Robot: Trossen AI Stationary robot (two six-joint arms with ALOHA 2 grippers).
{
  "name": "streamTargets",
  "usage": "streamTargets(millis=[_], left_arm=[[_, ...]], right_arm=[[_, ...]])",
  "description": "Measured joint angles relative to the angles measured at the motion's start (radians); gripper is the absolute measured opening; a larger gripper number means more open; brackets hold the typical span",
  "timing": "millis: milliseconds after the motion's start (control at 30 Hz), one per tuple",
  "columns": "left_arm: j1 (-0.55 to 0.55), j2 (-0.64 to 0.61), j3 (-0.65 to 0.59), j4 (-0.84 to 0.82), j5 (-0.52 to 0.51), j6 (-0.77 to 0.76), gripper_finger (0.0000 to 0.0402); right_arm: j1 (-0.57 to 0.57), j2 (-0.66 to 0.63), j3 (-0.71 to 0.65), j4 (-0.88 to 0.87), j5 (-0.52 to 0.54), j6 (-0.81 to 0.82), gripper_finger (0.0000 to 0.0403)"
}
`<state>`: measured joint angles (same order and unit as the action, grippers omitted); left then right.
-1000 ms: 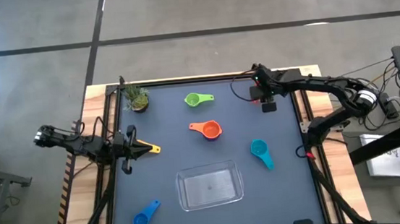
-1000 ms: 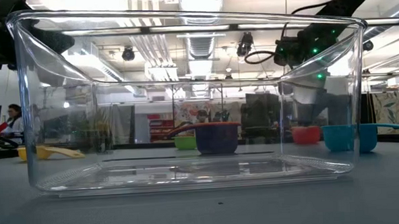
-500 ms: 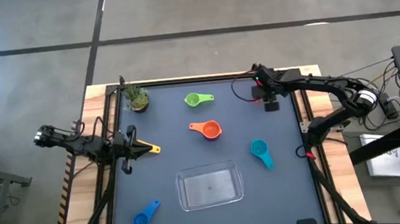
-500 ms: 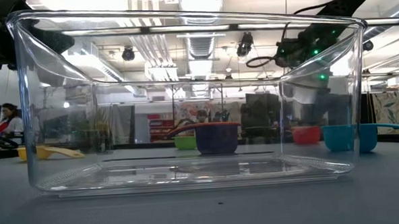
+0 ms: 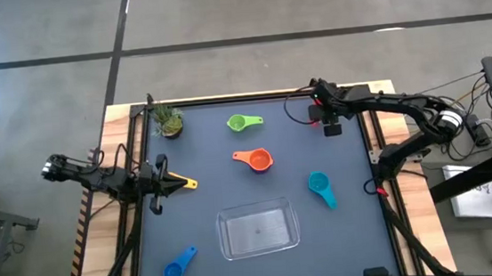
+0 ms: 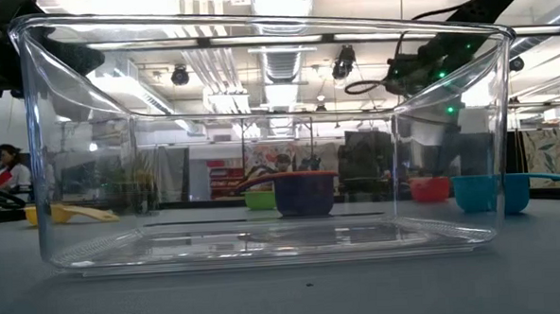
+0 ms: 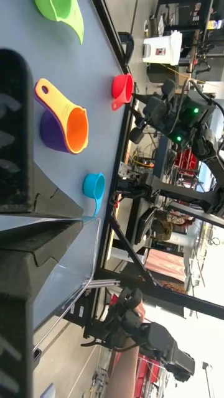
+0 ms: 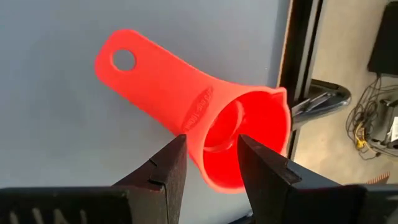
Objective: Nest measuring cups in basket
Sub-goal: Stack the red measuring cup on top of the orange measuring cup
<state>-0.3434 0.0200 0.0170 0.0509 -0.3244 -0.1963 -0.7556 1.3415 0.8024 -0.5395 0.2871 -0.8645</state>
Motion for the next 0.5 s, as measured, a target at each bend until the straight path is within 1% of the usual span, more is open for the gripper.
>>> streamTargets(millis=[133, 267, 500], left_arm=[[0.000, 0.000, 0.000, 0.000, 0.000, 0.000, 0.0000], [0.000, 0.000, 0.000, 0.000, 0.000, 0.000, 0.0000], [0.000, 0.000, 0.000, 0.000, 0.000, 0.000, 0.0000]], right_arm=[[-0.004, 0.017, -0.004, -0.002, -0.002, -0.008, 0.0129], [-0.005, 0.024, -0.009, -0.004, -0.002, -0.011, 0.0116], [-0.005, 0.000, 0.007, -0.003, -0.001, -0.012, 0.0096]])
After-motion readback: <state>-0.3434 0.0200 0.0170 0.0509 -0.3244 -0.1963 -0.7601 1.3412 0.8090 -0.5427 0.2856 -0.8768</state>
